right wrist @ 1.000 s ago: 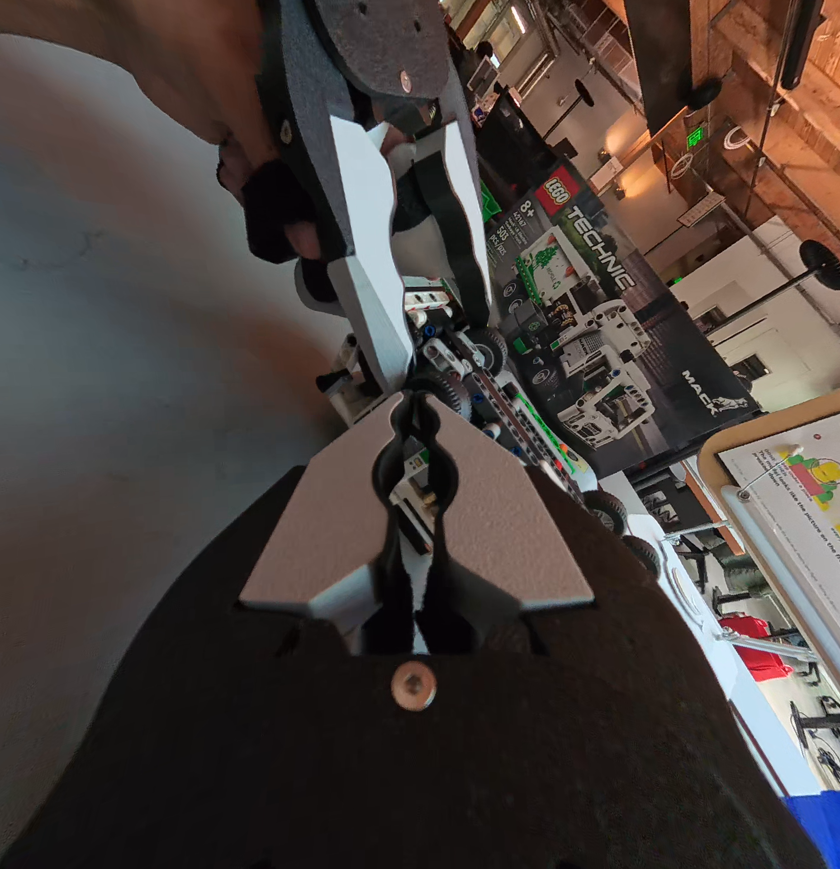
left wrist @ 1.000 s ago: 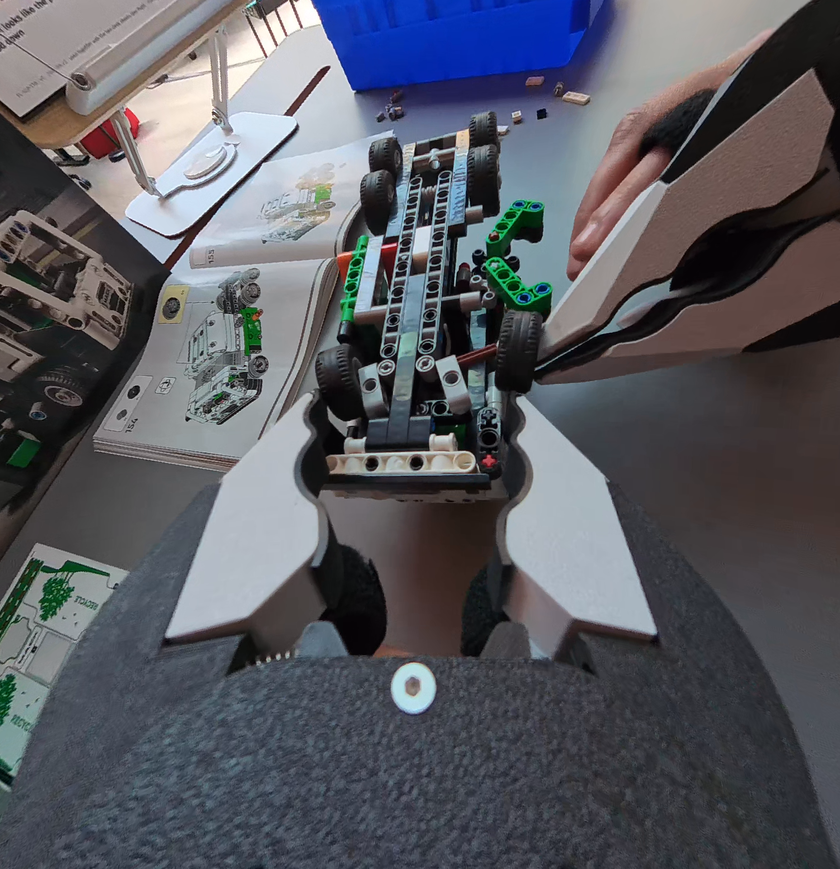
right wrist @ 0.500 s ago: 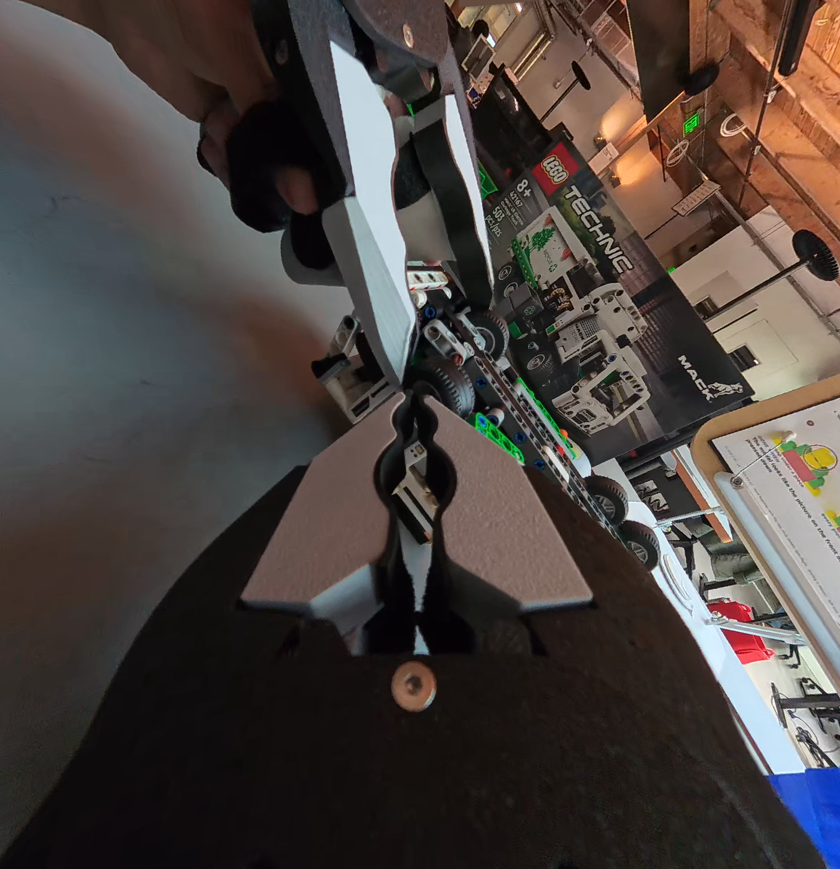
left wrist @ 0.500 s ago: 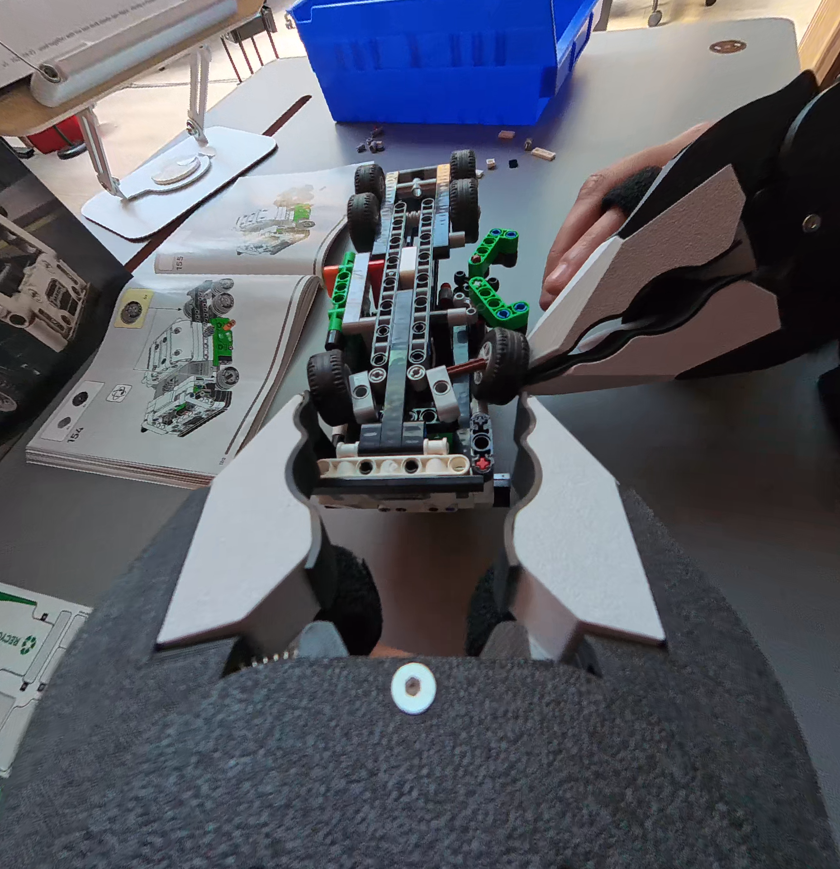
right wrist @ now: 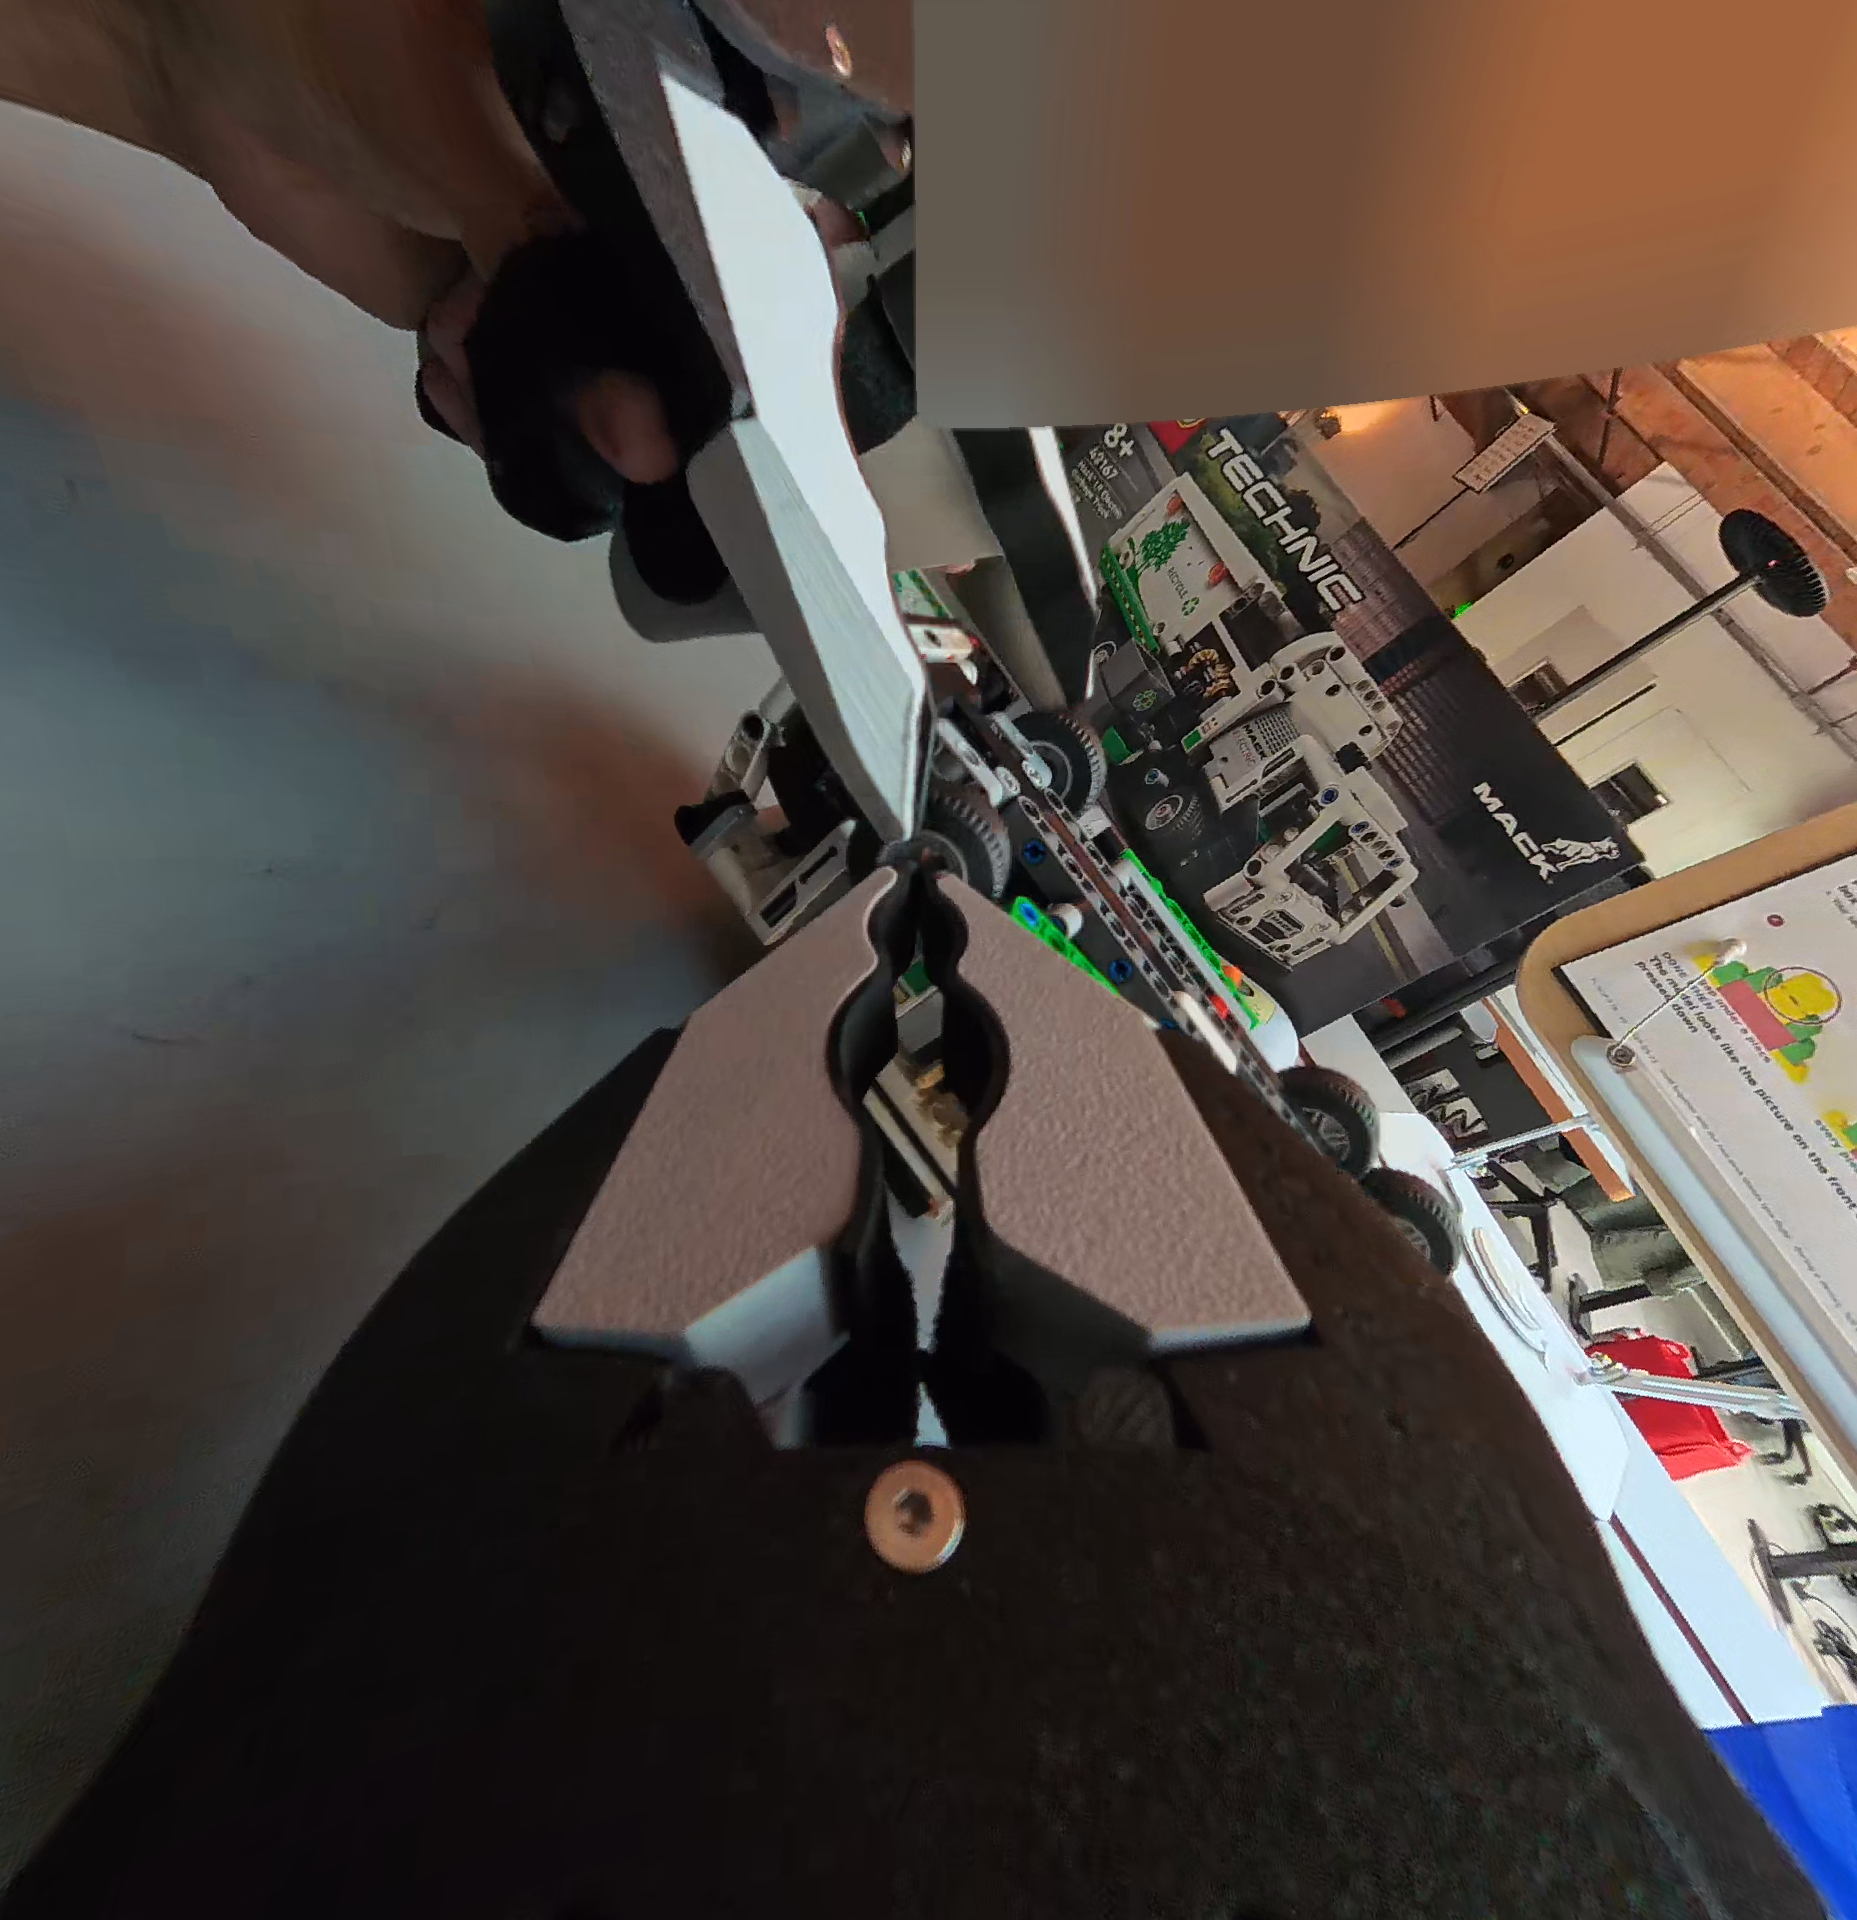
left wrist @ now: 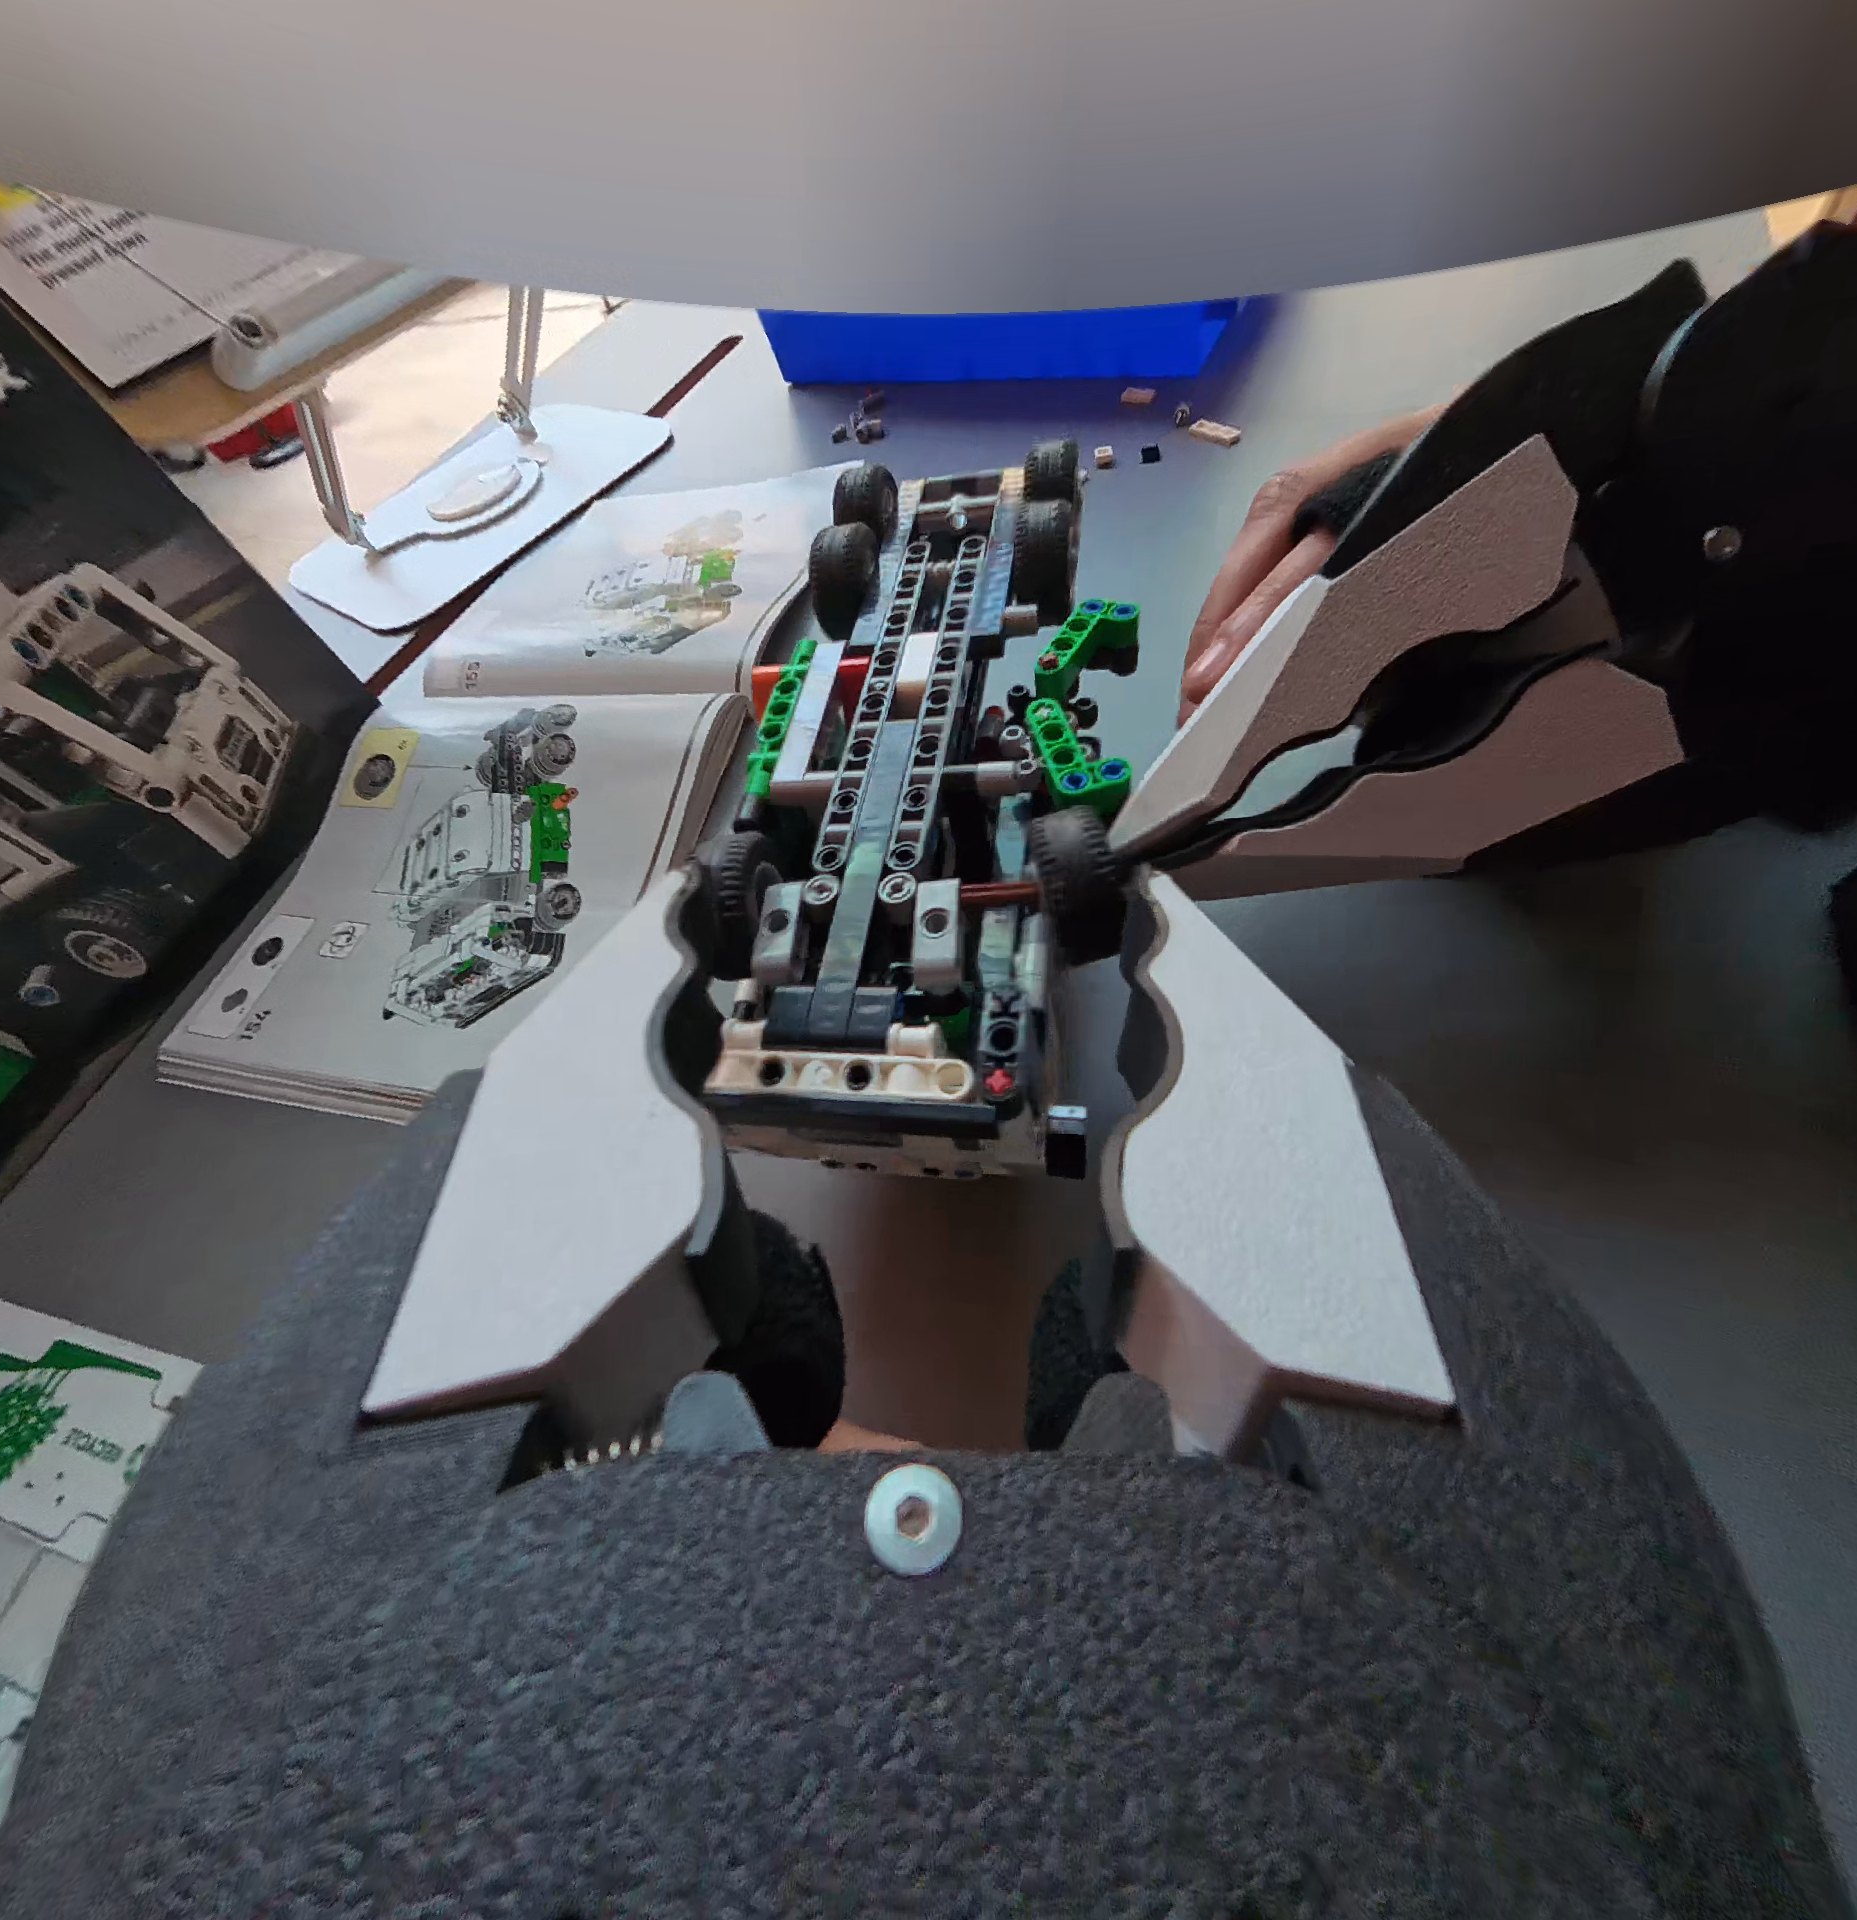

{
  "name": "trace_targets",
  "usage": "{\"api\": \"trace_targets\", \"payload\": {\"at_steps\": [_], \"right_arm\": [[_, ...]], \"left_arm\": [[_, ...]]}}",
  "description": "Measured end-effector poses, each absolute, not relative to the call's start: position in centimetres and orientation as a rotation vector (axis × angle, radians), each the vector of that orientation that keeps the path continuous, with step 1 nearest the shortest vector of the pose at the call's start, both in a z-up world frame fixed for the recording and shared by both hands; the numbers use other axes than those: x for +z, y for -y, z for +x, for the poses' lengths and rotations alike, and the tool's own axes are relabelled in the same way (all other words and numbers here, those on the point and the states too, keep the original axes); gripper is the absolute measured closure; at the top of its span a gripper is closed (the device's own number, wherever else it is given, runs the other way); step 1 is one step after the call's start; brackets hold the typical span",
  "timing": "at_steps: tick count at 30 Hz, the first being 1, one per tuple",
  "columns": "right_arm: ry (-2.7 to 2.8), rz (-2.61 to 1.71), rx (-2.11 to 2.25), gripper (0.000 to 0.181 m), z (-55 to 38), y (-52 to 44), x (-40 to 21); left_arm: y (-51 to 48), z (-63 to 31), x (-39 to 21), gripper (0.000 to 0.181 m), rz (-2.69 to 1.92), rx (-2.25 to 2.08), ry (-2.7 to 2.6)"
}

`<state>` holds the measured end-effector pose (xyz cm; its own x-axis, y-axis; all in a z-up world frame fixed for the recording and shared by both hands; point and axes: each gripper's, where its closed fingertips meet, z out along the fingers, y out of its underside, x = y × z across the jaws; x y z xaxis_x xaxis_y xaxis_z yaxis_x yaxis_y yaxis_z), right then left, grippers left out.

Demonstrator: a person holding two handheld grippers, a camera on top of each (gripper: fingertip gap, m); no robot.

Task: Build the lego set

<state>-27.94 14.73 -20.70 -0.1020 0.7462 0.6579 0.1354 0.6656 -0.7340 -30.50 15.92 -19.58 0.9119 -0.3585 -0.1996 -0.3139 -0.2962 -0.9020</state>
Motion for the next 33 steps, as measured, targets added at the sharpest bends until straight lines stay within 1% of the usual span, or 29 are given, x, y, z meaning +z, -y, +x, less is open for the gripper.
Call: {"api": "trace_targets", "payload": {"at_steps": [1, 4, 6, 10, 15, 18, 21, 23, 25, 27, 30, 33], "right_arm": [[1.615, -0.737, 0.605, 0.181, -27.9, -14.7, -20.6], [1.624, -0.743, 0.589, 0.181, -28.0, -14.9, -20.9], [1.625, -0.743, 0.586, 0.181, -28.0, -14.9, -21.0], [1.649, -0.753, 0.591, 0.181, -28.1, -14.9, -21.4], [1.731, -0.817, 0.685, 0.181, -27.2, -15.3, -22.3], [1.839, -0.877, 0.889, 0.181, -25.5, -15.0, -22.3], [2.007, -0.972, 1.087, 0.174, -22.9, -14.7, -23.6], [2.075, -1.056, 1.156, 0.163, -21.9, -14.6, -24.5], [2.080, -1.076, 1.241, 0.161, -21.4, -13.9, -24.4], [2.046, -1.058, 1.252, 0.161, -21.6, -13.7, -23.9], [2.042, -1.005, 1.133, 0.161, -22.0, -14.2, -24.0], [2.037, -0.964, 1.090, 0.165, -22.2, -14.4, -24.2]], "left_arm": [[-15.7, -30.0, -19.1, 0.119, -1.874, -0.033, -0.516], [-15.1, -28.9, -18.1, 0.134, -1.824, 0.051, -0.563], [-14.7, -28.5, -18.9, 0.143, -1.880, 0.100, -0.604], [-13.5, -28.0, -20.2, 0.145, -1.961, 0.083, -0.551], [-10.4, -25.7, -22.0, 0.143, -2.016, -0.170, -0.397], [-9.6, -23.9, -23.7, 0.140, -2.062, -0.185, -0.381], [-10.3, -24.4, -25.3, 0.137, -2.141, -0.089, -0.299], [-10.8, -24.5, -26.0, 0.135, -2.173, -0.052, -0.271], [-11.0, -24.7, -26.9, 0.133, -2.220, -0.009, -0.259], [-11.2, -25.3, -27.5, 0.134, -2.252, 0.032, -0.235], [-11.4, -26.4, -27.1, 0.134, -2.250, 0.085, -0.179], [-11.5, -27.1, -27.3, 0.136, -2.259, 0.075, -0.130]]}}
